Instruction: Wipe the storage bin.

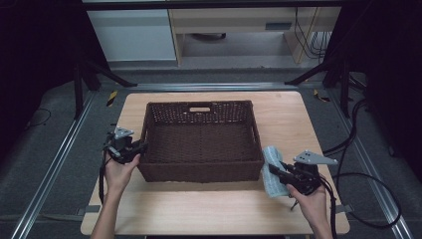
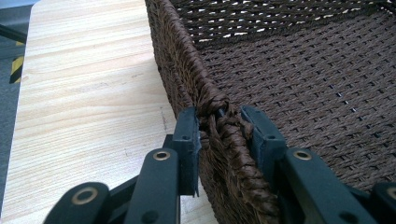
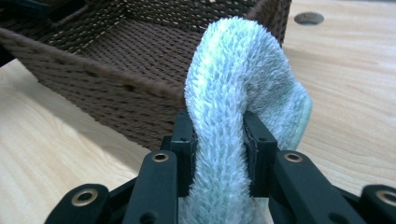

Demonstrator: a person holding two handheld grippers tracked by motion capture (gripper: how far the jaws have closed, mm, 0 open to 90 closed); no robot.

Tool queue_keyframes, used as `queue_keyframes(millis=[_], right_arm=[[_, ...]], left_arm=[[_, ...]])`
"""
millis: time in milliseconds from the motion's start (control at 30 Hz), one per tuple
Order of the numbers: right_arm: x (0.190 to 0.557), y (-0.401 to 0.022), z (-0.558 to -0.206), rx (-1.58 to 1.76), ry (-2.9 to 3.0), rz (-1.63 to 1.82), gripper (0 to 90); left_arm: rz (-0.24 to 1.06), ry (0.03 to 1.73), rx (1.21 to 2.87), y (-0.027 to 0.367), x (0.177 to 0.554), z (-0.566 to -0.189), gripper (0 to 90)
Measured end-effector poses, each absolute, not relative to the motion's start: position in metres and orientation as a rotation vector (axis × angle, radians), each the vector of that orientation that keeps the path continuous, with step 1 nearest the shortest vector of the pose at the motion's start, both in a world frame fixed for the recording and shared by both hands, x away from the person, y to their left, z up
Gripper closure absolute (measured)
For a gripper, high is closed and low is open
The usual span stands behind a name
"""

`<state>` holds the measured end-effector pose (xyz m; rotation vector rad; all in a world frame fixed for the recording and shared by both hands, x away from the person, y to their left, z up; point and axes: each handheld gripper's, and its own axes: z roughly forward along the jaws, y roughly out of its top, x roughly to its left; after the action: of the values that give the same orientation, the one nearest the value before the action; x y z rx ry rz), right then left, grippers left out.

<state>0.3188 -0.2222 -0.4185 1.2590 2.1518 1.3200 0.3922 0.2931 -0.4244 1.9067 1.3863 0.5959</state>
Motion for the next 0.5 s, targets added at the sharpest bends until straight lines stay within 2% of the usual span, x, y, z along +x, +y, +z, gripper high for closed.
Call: queue_keyframes(millis=[500], right_arm=[[0.33, -0.212, -0.46, 1.355, 2.265, 1.173, 71.1]], left_arm=[[0.591, 1.386, 1.904, 0.293, 0.392, -0.424, 67.6]])
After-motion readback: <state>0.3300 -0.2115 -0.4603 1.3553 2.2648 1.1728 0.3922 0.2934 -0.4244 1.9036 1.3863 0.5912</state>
